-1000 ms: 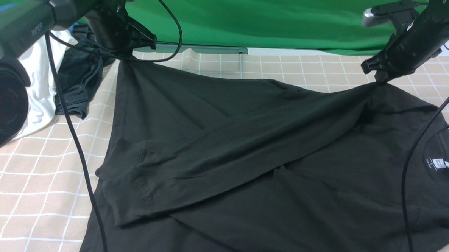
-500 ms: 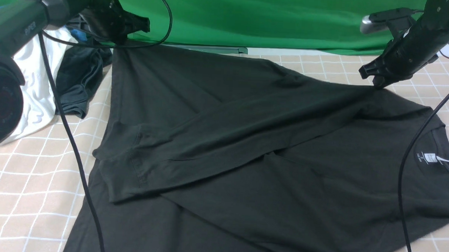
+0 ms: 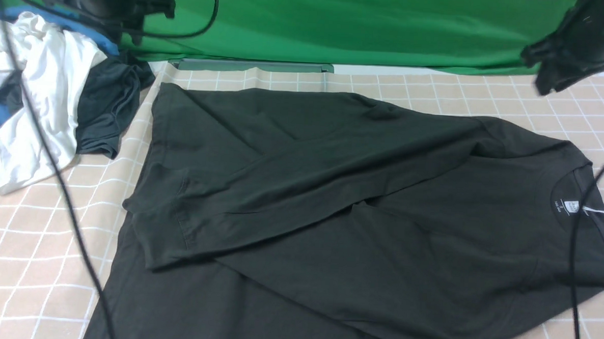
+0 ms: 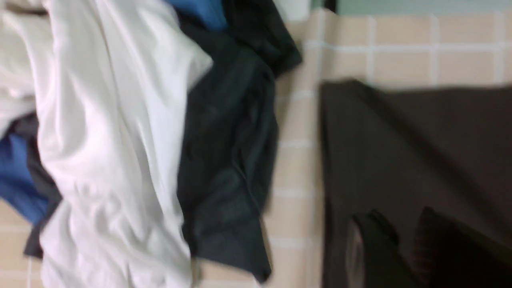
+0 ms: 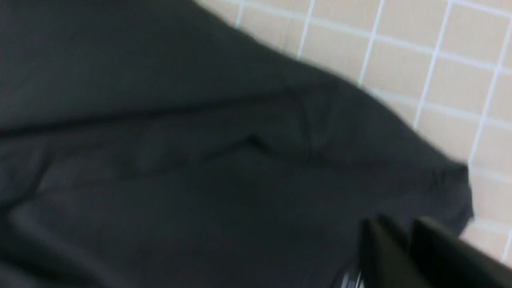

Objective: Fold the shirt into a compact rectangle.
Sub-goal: 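Grasp the near edge of the shirt at its hem and shoulder corners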

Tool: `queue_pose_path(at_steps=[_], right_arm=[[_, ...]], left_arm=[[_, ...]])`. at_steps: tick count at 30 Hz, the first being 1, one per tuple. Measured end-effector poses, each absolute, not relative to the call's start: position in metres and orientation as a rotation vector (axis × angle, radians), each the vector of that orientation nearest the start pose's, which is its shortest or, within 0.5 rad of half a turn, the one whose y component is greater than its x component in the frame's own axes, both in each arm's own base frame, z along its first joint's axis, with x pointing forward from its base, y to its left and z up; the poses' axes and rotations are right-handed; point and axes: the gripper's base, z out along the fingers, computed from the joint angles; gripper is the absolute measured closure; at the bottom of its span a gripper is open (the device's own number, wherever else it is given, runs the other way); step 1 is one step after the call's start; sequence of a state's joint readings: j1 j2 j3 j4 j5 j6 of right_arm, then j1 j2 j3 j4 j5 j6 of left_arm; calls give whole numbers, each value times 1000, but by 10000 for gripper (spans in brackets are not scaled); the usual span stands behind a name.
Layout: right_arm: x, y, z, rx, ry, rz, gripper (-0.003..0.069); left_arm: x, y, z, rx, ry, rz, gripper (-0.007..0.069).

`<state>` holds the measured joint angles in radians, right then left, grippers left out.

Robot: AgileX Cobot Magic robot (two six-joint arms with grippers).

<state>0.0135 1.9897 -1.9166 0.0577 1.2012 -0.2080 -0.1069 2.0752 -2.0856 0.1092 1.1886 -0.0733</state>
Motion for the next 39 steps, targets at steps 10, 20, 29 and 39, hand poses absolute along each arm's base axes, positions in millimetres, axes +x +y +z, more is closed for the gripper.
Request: queue_pose_path(at_steps=[10,20,29,39], right_arm=[[332,12,287,-264,2847,89,619],[289,25,256,-262,2830,249,615],[288,49,256,-344,2804,298,614],[283,71,256,-432,2798,341,614]], left_arm=[[309,-70,314,94,2796,10,606],[184,-44,225,-45,3032,-2,601],[174,-44,183,-70,3091,-21,306],[183,-52,153,-165,3184,-75,117]])
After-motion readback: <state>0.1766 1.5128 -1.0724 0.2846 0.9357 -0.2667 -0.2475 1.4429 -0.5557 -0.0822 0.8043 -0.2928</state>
